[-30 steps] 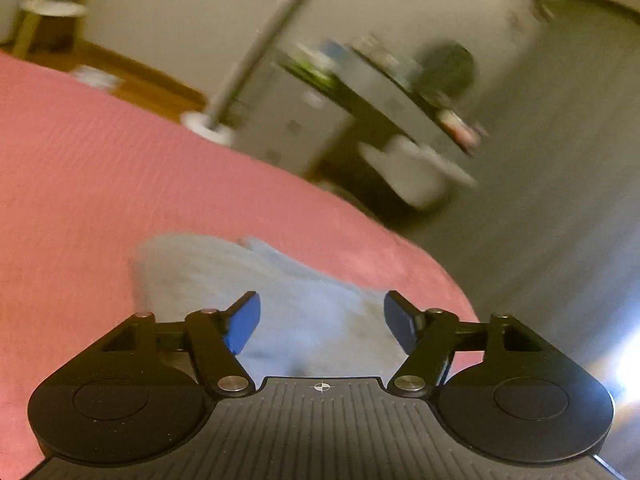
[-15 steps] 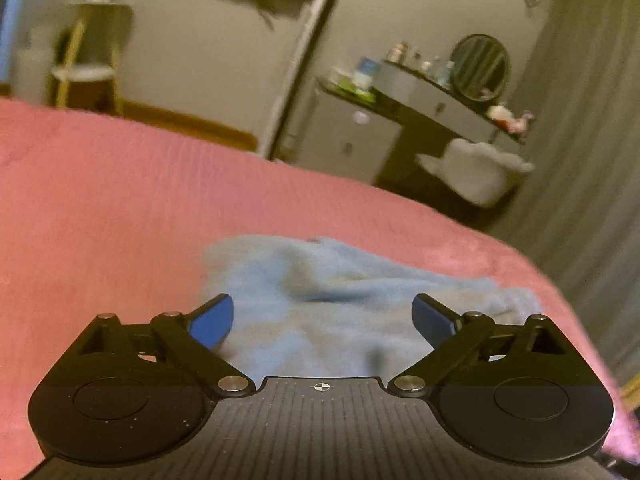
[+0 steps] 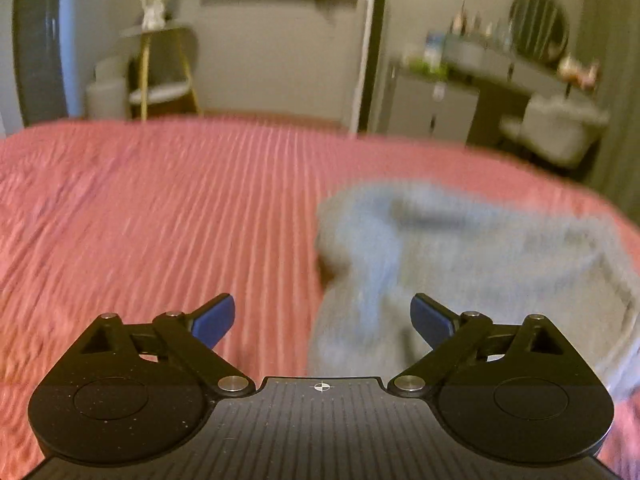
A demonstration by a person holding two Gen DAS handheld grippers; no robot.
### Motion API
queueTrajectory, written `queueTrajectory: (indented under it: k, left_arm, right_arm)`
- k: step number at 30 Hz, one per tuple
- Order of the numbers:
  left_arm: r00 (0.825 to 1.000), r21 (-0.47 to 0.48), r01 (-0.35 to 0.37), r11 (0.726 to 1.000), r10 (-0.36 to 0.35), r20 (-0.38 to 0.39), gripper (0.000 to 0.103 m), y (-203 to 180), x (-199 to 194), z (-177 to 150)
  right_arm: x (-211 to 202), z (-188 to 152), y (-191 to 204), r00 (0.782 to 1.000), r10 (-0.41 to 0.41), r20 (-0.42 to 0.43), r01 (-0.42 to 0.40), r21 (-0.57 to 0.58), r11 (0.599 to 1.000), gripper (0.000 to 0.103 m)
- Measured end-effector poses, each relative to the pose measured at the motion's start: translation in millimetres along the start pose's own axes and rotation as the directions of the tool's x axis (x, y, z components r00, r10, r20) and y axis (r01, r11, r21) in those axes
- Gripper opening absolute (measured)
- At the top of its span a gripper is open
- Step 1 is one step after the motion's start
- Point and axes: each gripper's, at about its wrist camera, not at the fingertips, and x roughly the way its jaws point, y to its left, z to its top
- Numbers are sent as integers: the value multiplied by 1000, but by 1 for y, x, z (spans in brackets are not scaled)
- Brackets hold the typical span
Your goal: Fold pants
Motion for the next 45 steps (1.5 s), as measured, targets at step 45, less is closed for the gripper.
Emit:
queueTrajectory:
  k: [45]
  left_arm:
    - [990,45,26,999,-20,-140,101,-88,-131,-83]
  right_arm:
    - [-48,-26,123,815,-540,-211,428,-409,806,86]
